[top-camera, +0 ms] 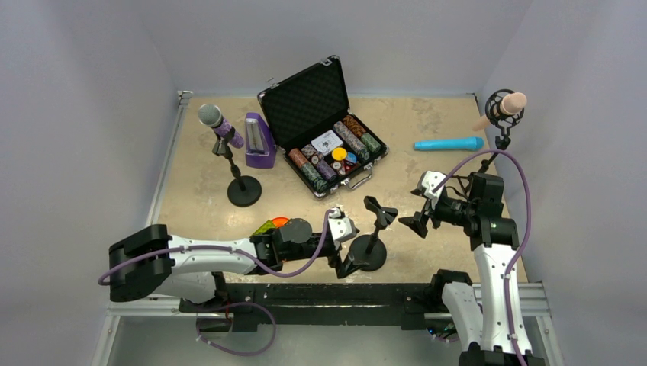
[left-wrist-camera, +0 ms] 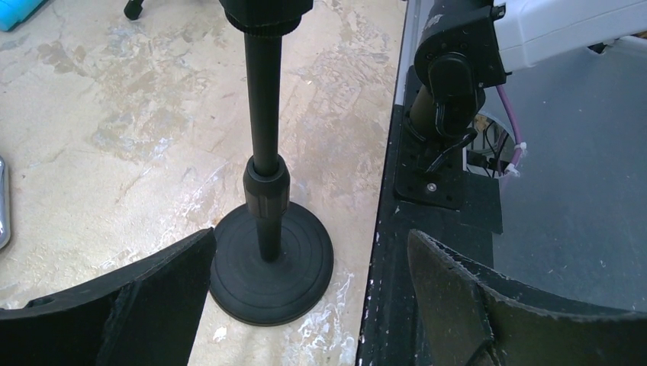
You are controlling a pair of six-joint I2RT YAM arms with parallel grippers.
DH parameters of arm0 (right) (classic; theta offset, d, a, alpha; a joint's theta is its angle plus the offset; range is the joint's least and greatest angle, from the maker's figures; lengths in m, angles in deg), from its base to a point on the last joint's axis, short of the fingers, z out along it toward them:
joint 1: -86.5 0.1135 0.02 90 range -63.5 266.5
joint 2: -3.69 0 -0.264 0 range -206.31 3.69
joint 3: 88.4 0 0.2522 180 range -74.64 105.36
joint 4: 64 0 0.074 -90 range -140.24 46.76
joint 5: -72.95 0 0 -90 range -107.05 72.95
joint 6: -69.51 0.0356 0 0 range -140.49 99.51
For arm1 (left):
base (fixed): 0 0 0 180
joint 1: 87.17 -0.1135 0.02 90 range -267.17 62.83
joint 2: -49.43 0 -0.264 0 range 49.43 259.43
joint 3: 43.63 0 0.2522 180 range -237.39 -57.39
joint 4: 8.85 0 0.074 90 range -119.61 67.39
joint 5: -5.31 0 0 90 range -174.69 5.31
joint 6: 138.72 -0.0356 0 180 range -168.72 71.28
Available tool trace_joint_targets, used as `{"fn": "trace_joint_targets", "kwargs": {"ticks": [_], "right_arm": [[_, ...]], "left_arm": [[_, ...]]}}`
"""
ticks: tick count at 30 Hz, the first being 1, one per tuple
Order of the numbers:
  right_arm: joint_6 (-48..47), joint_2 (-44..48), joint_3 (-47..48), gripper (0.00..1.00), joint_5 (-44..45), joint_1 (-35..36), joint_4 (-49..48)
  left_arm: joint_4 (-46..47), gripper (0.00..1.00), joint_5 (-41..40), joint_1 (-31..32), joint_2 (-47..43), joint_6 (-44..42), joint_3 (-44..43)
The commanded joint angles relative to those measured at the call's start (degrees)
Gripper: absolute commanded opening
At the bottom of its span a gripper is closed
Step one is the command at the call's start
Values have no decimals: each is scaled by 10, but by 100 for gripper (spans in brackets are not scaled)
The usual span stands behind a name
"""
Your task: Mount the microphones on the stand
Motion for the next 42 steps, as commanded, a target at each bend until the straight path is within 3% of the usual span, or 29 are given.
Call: {"fn": "trace_joint_targets", "kwargs": {"ticks": [1,14,21,31,42], "right_arm": [[7,-1,-2,85,2,-3,-12],[8,-7,-2,85,3,-3,-14],[11,-5,-3,85,6,-3,-16],[12,-6,-3,85,6,-3,-17],[12,-8,-3,85,7,-3,-16]], "left_arm": [[52,99,2,3,8,8,-21],[81,99,-2,3,51,-9,-48],[125,97,-65,3,78,-16,-57],[205,81,-120,3,113,-12,-57],[253,55,-101,3,130,0,-60]]}}
